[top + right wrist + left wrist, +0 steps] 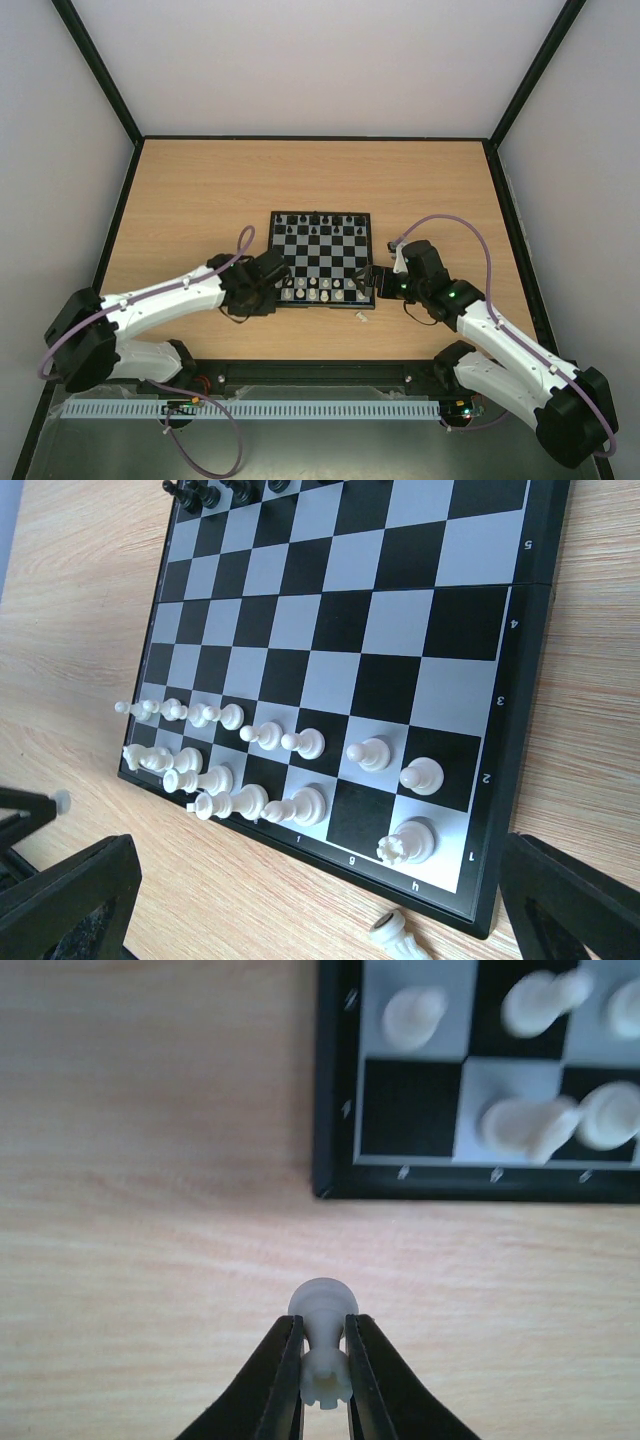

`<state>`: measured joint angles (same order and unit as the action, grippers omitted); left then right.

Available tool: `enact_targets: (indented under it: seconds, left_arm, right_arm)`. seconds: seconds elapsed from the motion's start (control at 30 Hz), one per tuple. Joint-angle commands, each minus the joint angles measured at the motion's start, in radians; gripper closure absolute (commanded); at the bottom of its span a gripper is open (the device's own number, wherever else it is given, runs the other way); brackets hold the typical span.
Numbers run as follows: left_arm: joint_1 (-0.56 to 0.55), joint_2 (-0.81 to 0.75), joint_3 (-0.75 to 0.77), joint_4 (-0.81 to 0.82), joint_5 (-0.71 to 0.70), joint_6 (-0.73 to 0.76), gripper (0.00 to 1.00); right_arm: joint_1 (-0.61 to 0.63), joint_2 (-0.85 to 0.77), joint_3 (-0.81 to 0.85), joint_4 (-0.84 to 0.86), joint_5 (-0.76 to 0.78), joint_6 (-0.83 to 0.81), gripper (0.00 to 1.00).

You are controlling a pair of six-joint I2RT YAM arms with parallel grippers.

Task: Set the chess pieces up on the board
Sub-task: Pick up the chess piece at the center of the board, then place the chess piece on the chessboard.

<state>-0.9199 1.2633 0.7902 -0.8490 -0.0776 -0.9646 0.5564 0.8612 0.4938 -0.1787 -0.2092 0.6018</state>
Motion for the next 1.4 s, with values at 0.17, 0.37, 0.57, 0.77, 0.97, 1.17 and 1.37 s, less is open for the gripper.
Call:
enact_targets:
  seconds: [0.17,0.37,0.57,0.77,0.97,1.17,1.37]
  left_arm:
    - [0.082,0.182,0.149,0.046,-0.033,0.229,0.86]
    - [0.101,0.249,0.194,0.084,-0.013,0.288,0.86]
    - [0.115,0.280,0.206,0.108,0.004,0.320,0.86]
    - [0.115,0.291,0.192,0.125,0.022,0.327,0.86]
    - [0.115,0.298,0.173,0.136,0.031,0.331,0.86]
    - [0.115,0.306,0.158,0.138,0.033,0.333,0.86]
    - [0.116,0.320,0.146,0.141,0.041,0.336,0.85]
  right_arm:
    - [-0.003,-0.011,-0.011,-0.006,0.001,-0.010,0.01]
    - [-0.002,-0.011,-0.009,-0.012,0.011,-0.008,0.01]
    - [-0.003,-0.010,-0.009,-0.014,0.020,-0.007,0.02]
    - [-0.002,-0.006,-0.009,-0.016,0.026,-0.005,0.01]
    - [-0.003,-0.004,-0.008,-0.016,0.026,-0.005,0.01]
    - [-0.003,-0.001,-0.009,-0.016,0.027,-0.005,0.01]
    - [-0.003,-0.001,-0.009,-0.016,0.029,-0.005,0.01]
